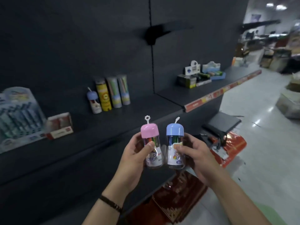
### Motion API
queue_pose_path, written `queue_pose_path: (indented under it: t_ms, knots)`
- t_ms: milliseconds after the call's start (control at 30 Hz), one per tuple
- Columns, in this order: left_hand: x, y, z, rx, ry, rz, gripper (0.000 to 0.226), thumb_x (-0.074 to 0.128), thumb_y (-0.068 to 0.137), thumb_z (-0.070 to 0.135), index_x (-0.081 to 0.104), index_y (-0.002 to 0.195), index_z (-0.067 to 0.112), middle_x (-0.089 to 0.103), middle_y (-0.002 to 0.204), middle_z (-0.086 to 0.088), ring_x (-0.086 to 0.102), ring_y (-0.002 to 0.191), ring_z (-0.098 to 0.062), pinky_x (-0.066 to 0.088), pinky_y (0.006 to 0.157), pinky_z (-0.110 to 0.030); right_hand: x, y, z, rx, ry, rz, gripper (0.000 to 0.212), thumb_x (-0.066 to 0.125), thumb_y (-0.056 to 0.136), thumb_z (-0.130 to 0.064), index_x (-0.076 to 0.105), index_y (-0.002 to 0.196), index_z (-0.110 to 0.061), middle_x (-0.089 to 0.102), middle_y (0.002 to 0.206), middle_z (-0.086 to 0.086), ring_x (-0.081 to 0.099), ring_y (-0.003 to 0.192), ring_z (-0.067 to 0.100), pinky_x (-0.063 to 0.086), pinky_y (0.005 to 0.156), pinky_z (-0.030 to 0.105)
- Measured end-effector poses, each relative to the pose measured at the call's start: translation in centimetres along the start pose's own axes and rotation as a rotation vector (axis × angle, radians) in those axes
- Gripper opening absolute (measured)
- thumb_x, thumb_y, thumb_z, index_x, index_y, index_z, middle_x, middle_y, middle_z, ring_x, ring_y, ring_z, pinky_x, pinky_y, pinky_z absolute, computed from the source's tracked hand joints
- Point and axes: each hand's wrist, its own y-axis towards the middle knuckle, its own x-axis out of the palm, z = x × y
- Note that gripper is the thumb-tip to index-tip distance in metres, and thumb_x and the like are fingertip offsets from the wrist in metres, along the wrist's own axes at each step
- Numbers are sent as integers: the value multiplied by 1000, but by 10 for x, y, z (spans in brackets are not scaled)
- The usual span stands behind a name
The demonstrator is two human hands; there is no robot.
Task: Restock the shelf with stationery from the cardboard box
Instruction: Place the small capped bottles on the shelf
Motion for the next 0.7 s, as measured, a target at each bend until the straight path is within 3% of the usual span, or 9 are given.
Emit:
queue_pose_path:
  t_ms: [133,233,433,533,700]
  knots:
    - [-38,29,33,106,91,132,45,78,84,31,71,129,29,76,114,-6,71,107,-25,55,105,-58,37,57,-15,-28,-79,-126,34,84,86,-11,76,119,-18,73,112,24,70,91,33,57,77,44]
    - [-64,51,47,170,154,235,37,75,95,17,70,130,29,77,112,-3,72,106,-21,57,103,-54,61,103,-18,-55,-112,-174,30,77,91,-3,76,119,-15,75,108,19,73,93,29,63,78,41]
    - [-105,95,58,218,329,457,43,73,99,16,61,135,37,75,119,14,71,112,-4,56,99,-32,97,195,-11,-120,-243,-276,33,82,90,-8,74,121,-18,78,95,2,77,94,21,63,80,33]
    - [-129,113,56,221,399,590,39,72,100,20,58,132,37,75,118,10,70,108,-1,54,94,-25,116,242,-1,-151,-362,-351,33,85,89,-15,73,119,-21,79,93,-1,77,93,17,63,82,31]
    - [-180,142,54,219,637,716,38,73,97,12,58,129,26,71,114,4,70,107,-11,58,92,-34,156,307,29,-180,-503,-418,37,87,88,-24,67,118,-29,74,100,-12,72,96,7,58,84,27]
